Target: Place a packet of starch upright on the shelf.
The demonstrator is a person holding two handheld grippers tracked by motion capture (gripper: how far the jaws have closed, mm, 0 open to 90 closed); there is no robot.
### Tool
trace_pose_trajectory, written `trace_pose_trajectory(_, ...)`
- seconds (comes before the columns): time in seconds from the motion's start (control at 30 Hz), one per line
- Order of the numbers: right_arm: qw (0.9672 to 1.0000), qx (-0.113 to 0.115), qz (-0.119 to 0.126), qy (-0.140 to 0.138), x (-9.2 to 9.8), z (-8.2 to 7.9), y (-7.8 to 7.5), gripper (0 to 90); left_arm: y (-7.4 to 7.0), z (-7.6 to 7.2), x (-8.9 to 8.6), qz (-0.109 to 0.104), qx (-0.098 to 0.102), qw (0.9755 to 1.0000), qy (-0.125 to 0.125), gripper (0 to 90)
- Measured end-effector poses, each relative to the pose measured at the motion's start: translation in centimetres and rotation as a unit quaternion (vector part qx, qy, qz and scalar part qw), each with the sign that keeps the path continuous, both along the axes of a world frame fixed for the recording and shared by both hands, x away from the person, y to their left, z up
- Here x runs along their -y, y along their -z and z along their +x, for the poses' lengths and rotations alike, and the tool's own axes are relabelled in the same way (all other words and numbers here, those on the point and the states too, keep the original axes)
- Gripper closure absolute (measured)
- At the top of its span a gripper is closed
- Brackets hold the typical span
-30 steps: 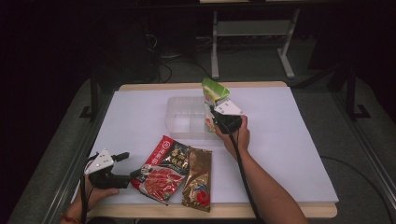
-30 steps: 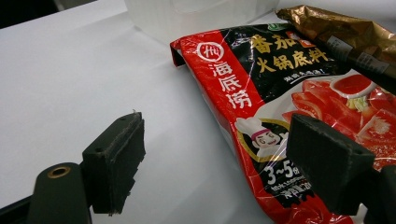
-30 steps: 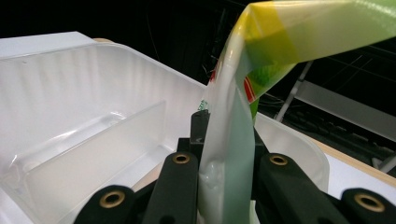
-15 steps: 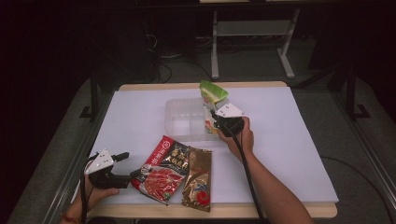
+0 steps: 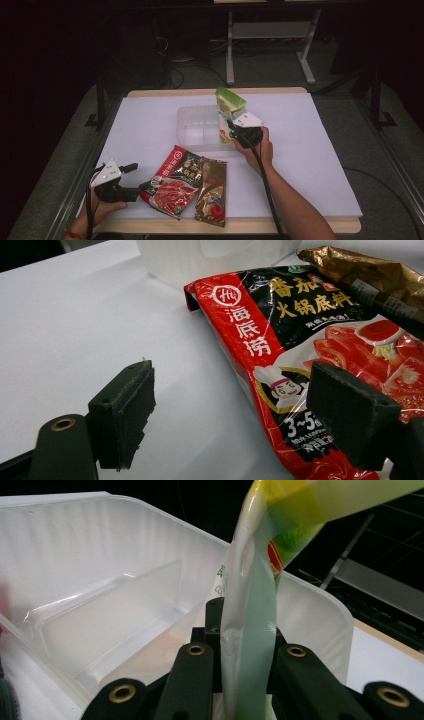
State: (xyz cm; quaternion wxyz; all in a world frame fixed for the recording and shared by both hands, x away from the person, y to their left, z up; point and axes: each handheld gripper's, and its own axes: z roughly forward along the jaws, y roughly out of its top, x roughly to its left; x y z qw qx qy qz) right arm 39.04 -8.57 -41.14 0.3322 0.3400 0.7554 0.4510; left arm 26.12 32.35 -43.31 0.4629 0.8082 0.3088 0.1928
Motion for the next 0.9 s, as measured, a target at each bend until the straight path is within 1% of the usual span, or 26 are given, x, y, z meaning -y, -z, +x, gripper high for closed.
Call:
trace_pose_trajectory(0.17,1.0,0.0,0.001,0.003,0.3,-0.2,0.3,81.6,0.0,0.0,0.0,0.0,0.0,1.0,-0.001,19.0)
trace_pose_trajectory(0.4,0.9999,0.001,-0.012,0.001,0.4,-0.5,0.3,81.5,0.0,0.0,0.0,0.001,0.0,1.0,-0.002,19.0)
trace_pose_trajectory(0.5,0.9999,-0.003,-0.011,0.003,0.3,-0.8,0.2,81.5,0.0,0.0,-0.1,0.0,-0.001,1.0,-0.003,19.0)
trace_pose_trajectory(0.57,0.9999,-0.009,-0.004,0.008,0.4,-1.1,0.2,81.5,0.1,0.0,-0.1,-0.001,-0.002,1.0,-0.004,19.0)
trace_pose_trajectory(0.63,0.9998,-0.013,-0.006,0.011,0.3,-1.3,0.1,81.3,0.0,0.0,-0.2,0.0,0.0,1.0,-0.005,19.0)
trace_pose_trajectory(0.73,0.9997,-0.019,0.004,0.018,0.3,-1.2,0.1,80.5,0.0,0.0,-0.1,-0.001,0.001,1.0,-0.006,19.0)
trace_pose_trajectory(0.83,0.9996,-0.02,0.002,0.02,0.3,-1.2,0.1,78.9,0.0,0.0,-0.1,0.0,0.001,1.0,-0.005,19.0)
trace_pose_trajectory(0.9,0.9997,-0.021,0.003,0.016,0.4,-1.1,0.0,78.2,-0.1,0.1,-0.1,-0.004,0.001,1.0,-0.006,19.1)
